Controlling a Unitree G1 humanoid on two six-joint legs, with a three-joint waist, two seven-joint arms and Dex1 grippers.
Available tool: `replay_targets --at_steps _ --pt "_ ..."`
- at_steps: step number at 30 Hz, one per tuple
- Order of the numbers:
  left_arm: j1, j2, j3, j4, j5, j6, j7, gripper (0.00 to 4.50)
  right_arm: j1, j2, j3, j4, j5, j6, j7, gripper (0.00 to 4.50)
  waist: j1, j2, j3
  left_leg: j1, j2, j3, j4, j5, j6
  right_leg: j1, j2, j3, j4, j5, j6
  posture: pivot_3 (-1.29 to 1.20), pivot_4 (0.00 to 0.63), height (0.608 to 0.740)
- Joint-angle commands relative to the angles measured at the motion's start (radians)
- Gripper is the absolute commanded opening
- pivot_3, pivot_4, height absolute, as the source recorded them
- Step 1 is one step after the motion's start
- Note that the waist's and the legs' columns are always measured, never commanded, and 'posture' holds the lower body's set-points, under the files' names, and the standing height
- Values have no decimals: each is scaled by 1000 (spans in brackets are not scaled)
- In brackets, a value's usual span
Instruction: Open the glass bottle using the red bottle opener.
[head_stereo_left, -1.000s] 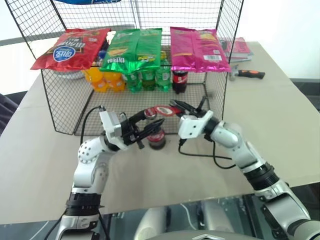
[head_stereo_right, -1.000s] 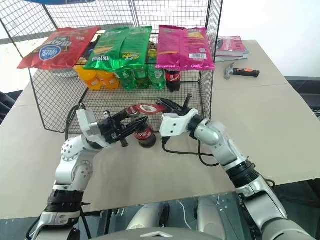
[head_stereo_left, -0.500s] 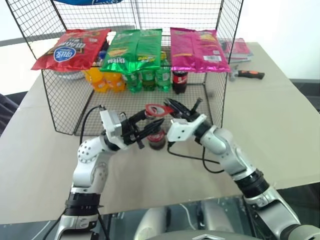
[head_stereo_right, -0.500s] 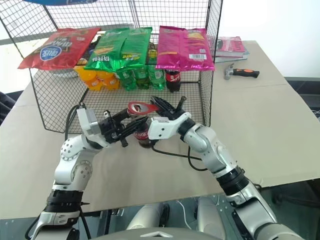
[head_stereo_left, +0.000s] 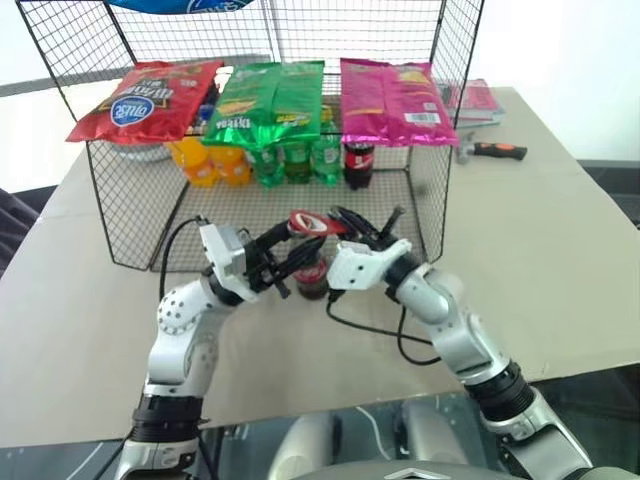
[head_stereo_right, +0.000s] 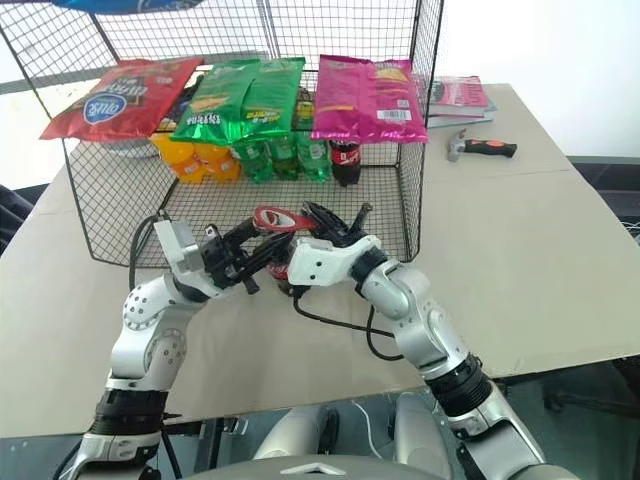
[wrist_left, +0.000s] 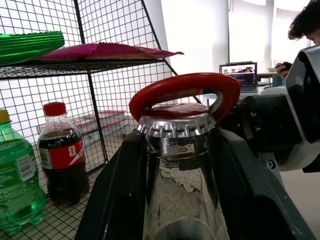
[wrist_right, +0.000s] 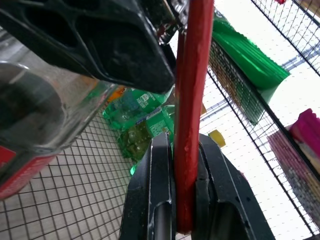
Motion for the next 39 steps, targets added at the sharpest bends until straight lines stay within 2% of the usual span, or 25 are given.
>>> replay_targets --at_steps 1,6,12,20,31,39 --pt "17 11 -5 29 59 33 45 1508 41 52 115 36 -31 30 2 0 -1 1 -1 1 0 0 0 0 0 0 0 0 0 0 0 0 150 740" --pt "30 25 0 21 57 34 47 1508 66 129 117 54 9 75 -14 0 -6 1 -2 7 3 1 -1 0 0 6 3 1 0 -5 0 0 150 740" --pt "37 36 3 15 54 36 49 1508 -7 20 156 90 -135 -40 -81 0 -17 2 -2 11 6 1 -2 0 -1 9 5 1 0 -5 1 0 150 740" --pt "23 25 -9 53 61 17 38 1508 -139 -47 163 118 -250 -176 -244 0 -21 1 -2 10 5 1 -3 0 -1 9 5 1 0 -6 0 0 150 740" --pt "-24 8 -25 111 76 -7 30 1508 -242 -81 109 141 -288 -213 -318 0 -21 1 -1 10 5 -1 -4 0 -1 9 5 0 0 -6 0 0 150 740" --pt "-35 1 -30 96 61 -2 36 1508 -219 -54 60 145 -196 -216 -336 0 -21 0 0 9 5 -2 -5 0 -1 8 5 0 -2 -6 -1 0 150 740"
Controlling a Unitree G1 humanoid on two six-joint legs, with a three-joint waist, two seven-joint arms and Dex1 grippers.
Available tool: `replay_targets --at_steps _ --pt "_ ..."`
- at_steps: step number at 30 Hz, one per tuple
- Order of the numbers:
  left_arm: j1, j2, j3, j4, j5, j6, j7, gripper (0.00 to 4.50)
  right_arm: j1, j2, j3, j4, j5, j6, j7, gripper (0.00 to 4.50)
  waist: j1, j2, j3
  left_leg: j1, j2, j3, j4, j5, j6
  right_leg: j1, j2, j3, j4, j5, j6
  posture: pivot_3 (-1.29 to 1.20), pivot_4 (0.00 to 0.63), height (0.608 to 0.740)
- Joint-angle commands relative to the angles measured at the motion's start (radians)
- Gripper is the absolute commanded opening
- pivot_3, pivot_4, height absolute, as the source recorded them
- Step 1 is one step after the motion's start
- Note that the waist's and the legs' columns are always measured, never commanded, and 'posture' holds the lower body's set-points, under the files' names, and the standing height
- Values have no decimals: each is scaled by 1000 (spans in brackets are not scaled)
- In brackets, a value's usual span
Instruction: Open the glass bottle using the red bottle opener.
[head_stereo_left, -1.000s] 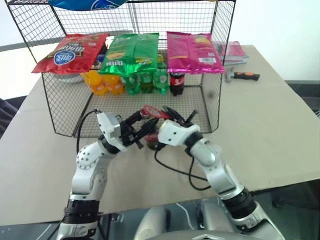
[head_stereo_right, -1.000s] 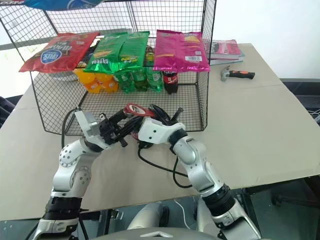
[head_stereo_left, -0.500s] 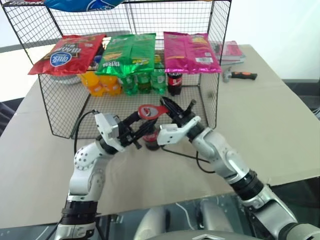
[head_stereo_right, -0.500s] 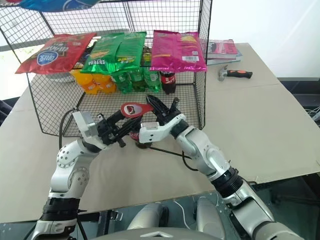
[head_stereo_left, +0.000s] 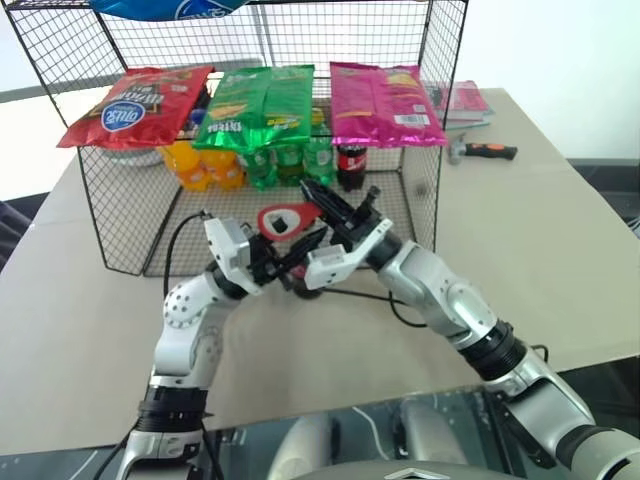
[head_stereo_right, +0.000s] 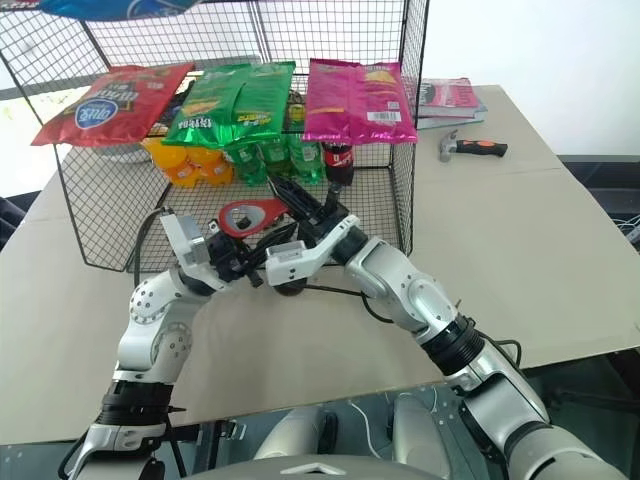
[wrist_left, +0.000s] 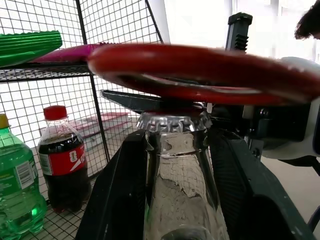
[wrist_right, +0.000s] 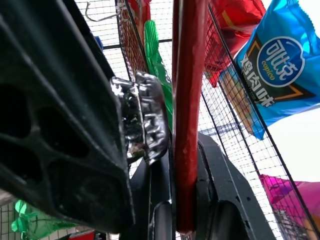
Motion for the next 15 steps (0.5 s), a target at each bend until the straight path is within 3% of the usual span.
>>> replay_targets --at_steps 1,15 --pt "14 8 -5 34 49 24 19 1508 21 33 -24 -39 84 -28 -17 0 0 0 0 0 0 0 -1 0 0 0 0 0 0 0 0 0 150 740" --pt "106 43 46 -79 4 67 42 1508 96 98 -168 -49 318 38 3 0 0 -1 3 -2 0 0 -6 0 0 -4 0 1 -1 0 -4 0 150 740"
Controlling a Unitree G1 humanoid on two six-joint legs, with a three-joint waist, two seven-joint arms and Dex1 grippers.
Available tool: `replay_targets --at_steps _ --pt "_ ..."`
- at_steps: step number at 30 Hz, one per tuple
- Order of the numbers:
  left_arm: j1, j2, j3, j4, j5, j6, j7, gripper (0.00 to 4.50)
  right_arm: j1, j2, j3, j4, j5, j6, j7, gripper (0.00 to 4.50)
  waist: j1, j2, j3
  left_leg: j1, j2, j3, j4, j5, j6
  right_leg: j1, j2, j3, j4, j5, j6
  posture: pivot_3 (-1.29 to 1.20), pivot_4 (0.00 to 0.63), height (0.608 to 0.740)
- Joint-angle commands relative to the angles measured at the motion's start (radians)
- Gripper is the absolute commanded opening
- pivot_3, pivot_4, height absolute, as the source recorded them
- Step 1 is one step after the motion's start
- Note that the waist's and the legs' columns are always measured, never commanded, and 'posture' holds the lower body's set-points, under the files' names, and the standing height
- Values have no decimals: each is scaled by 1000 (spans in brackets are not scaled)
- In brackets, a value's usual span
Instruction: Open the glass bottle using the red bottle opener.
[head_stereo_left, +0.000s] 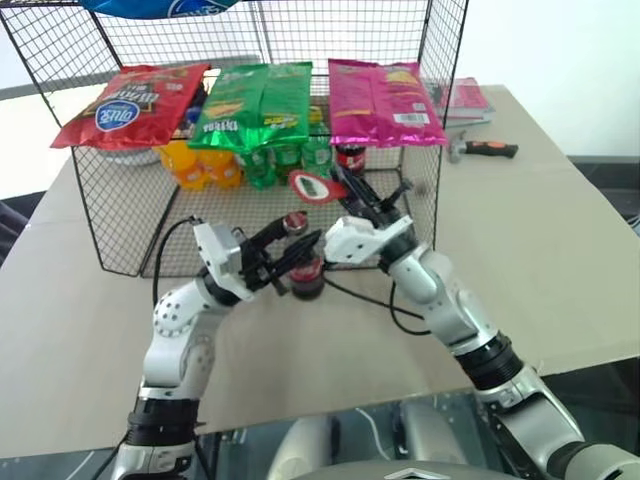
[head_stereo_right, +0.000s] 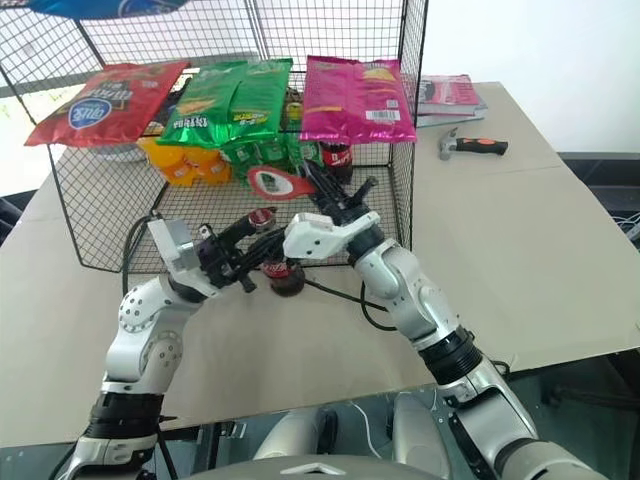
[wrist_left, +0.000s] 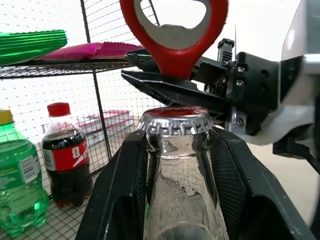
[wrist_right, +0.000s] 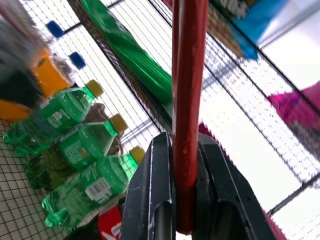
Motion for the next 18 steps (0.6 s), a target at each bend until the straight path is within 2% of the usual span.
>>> replay_targets --at_steps 1,13,15,17,18 --pt "33 17 16 16 26 38 24 1508 11 20 -42 -46 64 18 6 0 1 0 1 0 0 0 -1 0 0 0 0 0 0 0 0 0 150 740" --pt "27 8 32 28 24 36 46 1508 17 8 -84 -22 128 54 17 0 0 -1 3 0 0 0 -2 0 -1 -2 0 0 0 -1 1 0 150 740" --pt "25 6 34 33 25 29 44 2322 21 8 -76 -22 125 54 19 0 0 0 4 -1 0 0 -2 1 -1 -2 0 0 0 -1 1 0 150 740" --pt "26 4 36 37 25 22 38 2937 25 6 -71 -23 124 53 21 0 -1 -2 6 -1 0 1 -2 1 -1 -2 0 0 0 -1 1 0 150 740" --pt "27 3 37 39 21 22 33 2937 27 5 -70 -23 124 53 21 0 -2 -3 7 -3 0 1 -2 1 -1 -5 0 0 0 0 1 0 150 740"
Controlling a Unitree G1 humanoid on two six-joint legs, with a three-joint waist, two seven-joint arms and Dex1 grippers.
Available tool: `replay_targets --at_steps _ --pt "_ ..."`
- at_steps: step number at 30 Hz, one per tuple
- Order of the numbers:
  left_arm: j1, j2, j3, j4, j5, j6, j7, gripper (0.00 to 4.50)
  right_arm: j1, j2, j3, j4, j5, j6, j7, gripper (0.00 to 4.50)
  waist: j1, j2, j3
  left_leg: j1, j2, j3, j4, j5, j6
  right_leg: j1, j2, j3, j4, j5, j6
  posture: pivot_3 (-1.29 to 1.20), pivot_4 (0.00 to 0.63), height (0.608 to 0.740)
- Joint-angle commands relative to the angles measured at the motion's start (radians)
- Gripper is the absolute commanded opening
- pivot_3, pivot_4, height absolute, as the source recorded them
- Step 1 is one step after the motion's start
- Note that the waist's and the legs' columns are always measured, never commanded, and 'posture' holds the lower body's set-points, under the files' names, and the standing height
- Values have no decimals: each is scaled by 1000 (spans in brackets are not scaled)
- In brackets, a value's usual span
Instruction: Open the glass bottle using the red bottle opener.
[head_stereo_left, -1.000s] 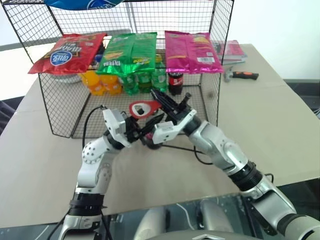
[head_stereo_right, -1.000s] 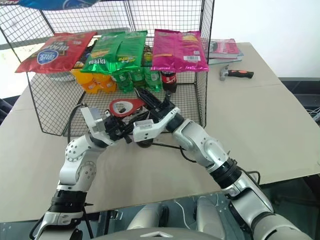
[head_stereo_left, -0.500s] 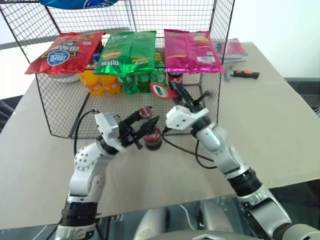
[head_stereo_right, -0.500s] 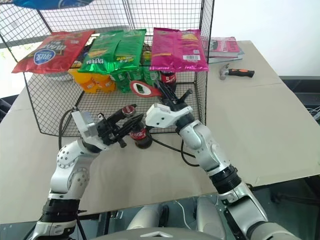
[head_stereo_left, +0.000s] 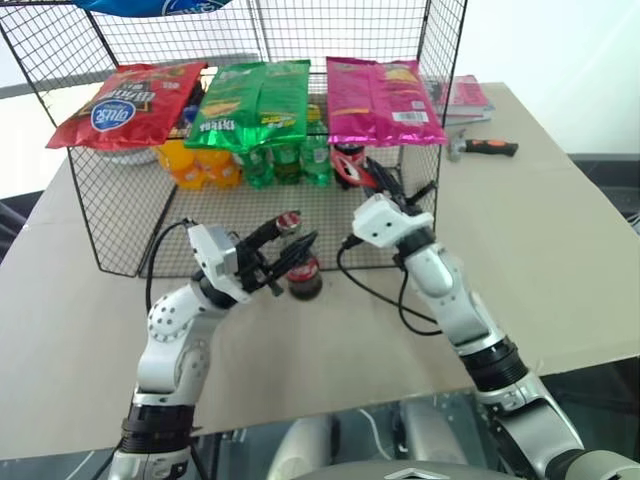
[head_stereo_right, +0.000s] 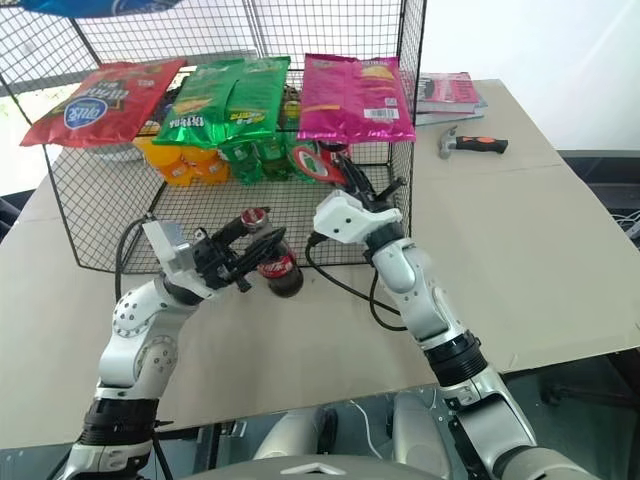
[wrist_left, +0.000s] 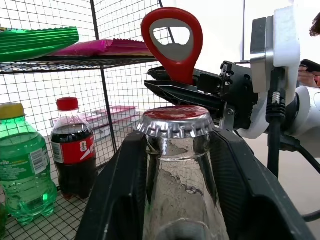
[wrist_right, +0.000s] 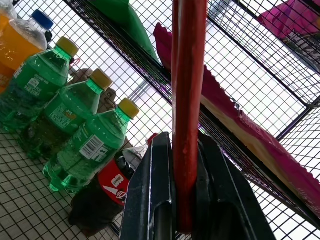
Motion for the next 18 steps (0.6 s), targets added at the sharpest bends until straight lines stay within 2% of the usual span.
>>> replay_targets --at_steps 1,4,18 --pt "6 1 20 1 2 -3 -2 2937 3 1 -1 -27 9 -9 1 0 0 -1 1 -4 0 0 0 0 -1 -4 0 0 0 3 -1 0 150 740" --pt "13 0 23 1 6 -9 -6 2937 7 -2 -1 -26 10 -9 3 0 1 -2 1 -13 -1 -1 0 4 -7 -12 0 -1 0 4 -2 0 150 740" --pt "33 -4 22 -35 -30 7 -33 2937 11 -1 -2 -19 12 -7 5 0 1 -2 1 -12 -1 -1 -2 4 -6 -12 -1 0 -2 4 -2 0 150 740"
